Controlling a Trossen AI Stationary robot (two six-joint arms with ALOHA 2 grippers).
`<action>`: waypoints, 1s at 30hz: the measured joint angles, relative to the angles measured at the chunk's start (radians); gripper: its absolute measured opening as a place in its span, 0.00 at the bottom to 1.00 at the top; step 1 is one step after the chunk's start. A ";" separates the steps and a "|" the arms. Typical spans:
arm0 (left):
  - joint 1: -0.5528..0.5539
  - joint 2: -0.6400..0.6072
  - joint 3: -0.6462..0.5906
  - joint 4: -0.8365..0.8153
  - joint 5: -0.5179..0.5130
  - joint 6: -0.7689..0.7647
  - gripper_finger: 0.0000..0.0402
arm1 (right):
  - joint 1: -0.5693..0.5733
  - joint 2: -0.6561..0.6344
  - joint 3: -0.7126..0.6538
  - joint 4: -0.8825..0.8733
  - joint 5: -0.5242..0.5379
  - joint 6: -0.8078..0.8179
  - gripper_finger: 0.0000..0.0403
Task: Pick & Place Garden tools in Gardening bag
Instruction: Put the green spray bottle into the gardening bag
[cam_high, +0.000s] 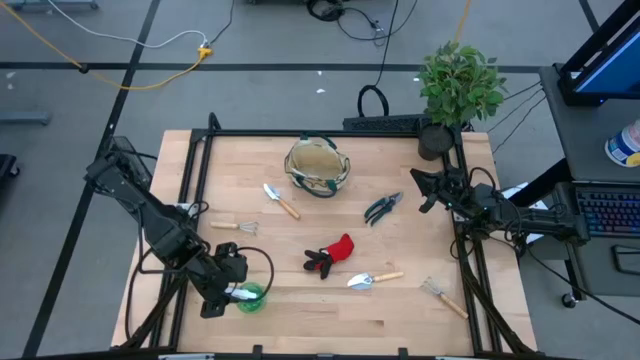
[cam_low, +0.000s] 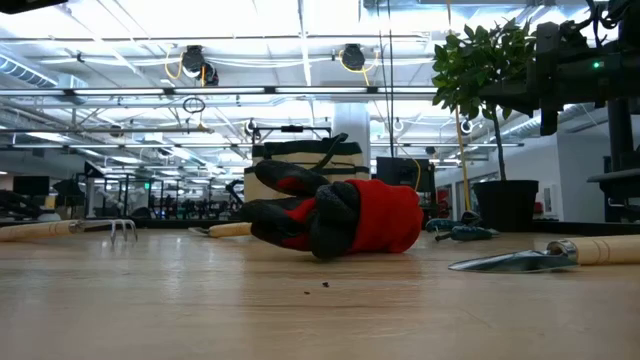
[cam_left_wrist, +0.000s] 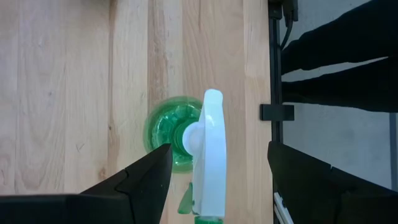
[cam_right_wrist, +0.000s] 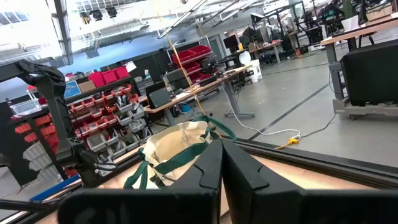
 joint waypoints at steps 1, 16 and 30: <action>-0.003 -0.001 0.000 0.001 0.000 0.000 0.67 | 0.000 0.000 0.000 0.000 0.000 0.000 0.01; -0.018 0.065 0.000 -0.010 0.048 0.035 0.67 | 0.000 0.000 0.000 0.000 0.000 -0.026 0.01; -0.017 0.105 0.000 -0.004 0.042 0.007 0.67 | 0.000 0.000 0.000 0.000 0.000 -0.026 0.01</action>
